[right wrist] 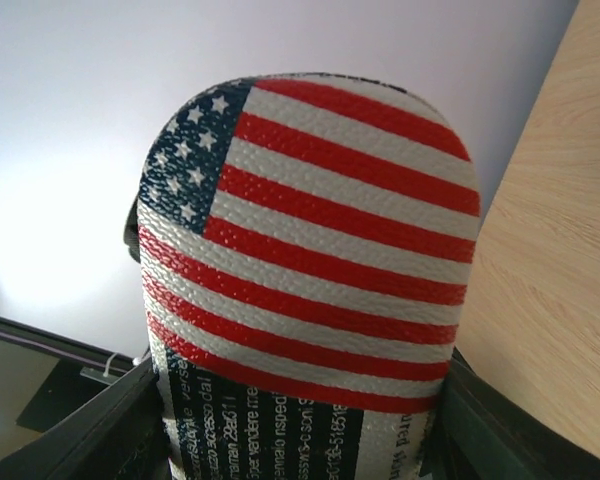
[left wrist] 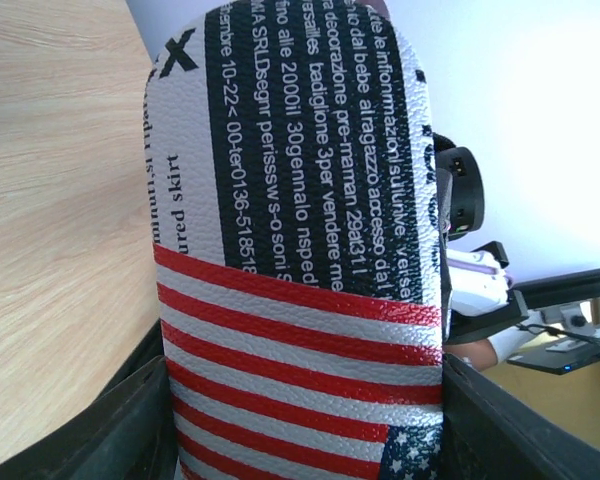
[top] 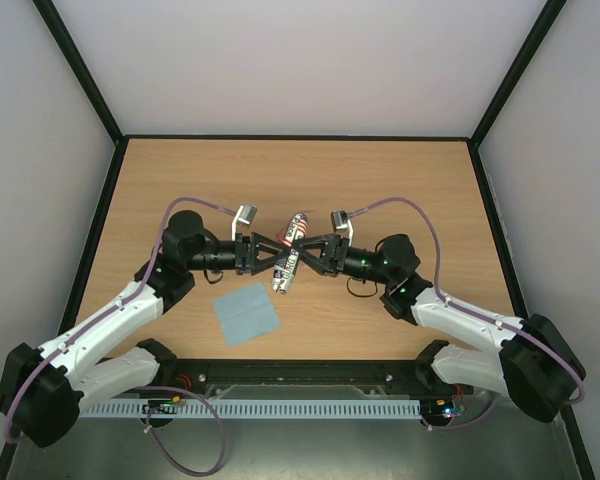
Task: Organize the sunglasses
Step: Open the sunglasses case at the center of the board.
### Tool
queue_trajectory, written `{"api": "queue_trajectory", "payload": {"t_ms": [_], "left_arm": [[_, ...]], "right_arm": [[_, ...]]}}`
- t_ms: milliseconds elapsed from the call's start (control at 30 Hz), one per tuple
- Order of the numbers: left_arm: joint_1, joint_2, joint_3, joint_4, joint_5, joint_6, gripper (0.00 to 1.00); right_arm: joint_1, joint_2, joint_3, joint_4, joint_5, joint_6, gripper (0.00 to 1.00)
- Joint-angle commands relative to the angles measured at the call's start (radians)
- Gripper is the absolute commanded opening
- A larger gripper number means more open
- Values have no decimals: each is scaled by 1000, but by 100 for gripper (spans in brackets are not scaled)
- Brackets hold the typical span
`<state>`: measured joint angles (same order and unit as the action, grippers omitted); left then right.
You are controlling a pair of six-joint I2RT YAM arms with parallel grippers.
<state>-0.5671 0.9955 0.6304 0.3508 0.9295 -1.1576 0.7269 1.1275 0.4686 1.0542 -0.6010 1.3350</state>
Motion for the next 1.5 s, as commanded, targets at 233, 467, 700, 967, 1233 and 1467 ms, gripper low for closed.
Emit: {"api": "queue_trajectory", "payload": {"t_ms": [233,467,700,967,1233,1467], "left_arm": [[-5,33,130,-416,-132,268,48],[-11,66,185,-595,-245,387,48],[-25,93,216,-715,-365,456,48],[-26,95,232,-761,-417,479,62],[-26,86,238,-753,-406,477,75],[-10,63,252,-769,-428,476,84]], "right_arm": [[14,-107,110,-431,69,-203,53],[16,-92,166,-665,135,-267,52],[17,-54,200,-750,158,-287,52],[20,-32,211,-768,157,-291,51],[20,-25,205,-756,155,-284,50],[19,-32,206,-804,181,-305,49]]}}
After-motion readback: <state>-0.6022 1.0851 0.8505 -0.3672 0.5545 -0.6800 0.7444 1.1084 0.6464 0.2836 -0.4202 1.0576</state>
